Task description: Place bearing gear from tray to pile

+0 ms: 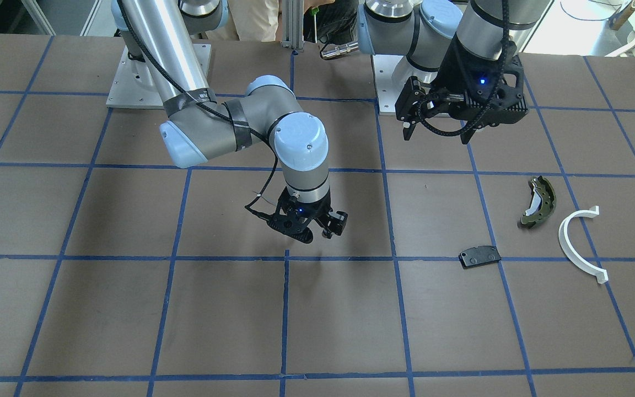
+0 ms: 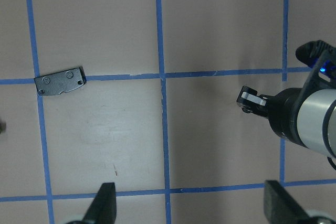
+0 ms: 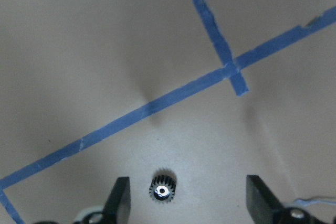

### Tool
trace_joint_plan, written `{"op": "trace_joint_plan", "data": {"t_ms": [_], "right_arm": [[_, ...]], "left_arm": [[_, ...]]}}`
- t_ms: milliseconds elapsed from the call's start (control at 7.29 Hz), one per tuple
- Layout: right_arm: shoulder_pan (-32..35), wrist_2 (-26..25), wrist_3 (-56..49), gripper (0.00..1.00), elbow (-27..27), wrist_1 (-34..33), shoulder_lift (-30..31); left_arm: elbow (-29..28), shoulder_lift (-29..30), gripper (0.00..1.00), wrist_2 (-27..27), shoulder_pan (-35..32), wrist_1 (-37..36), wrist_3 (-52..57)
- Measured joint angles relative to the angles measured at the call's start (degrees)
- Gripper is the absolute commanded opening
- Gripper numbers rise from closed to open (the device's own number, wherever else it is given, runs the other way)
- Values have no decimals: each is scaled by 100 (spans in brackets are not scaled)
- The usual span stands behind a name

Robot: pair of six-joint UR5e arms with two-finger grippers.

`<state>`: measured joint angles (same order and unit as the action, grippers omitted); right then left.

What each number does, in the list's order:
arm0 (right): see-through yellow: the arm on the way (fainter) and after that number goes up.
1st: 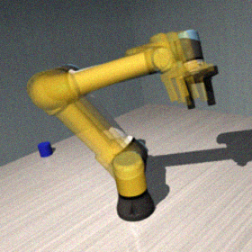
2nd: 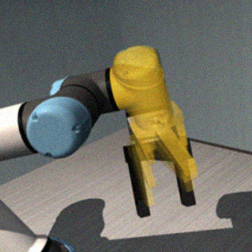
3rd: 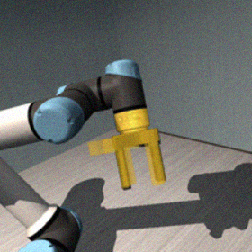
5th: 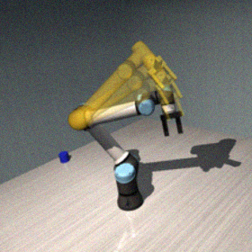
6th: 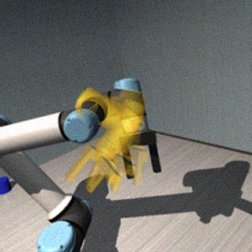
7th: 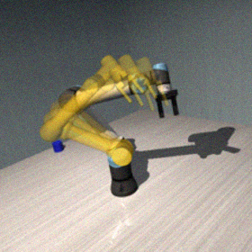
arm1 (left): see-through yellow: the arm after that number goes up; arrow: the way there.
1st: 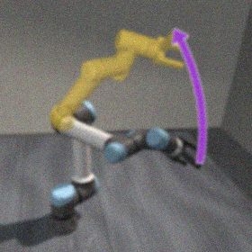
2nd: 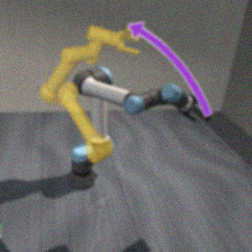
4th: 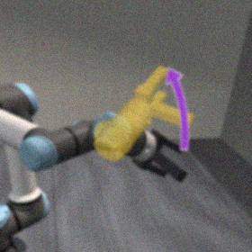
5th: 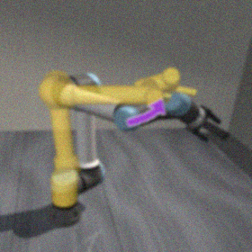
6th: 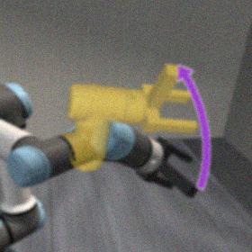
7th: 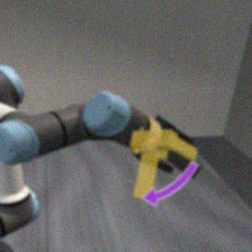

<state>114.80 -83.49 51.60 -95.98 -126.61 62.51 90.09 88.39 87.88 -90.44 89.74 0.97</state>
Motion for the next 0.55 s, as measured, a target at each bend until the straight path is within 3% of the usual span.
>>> {"op": "trace_joint_plan", "data": {"t_ms": [549], "right_arm": [[-1515,-55,-2662,100,1,1471,1158]], "left_arm": [[33,134,100,-1,20,7,41]]}}
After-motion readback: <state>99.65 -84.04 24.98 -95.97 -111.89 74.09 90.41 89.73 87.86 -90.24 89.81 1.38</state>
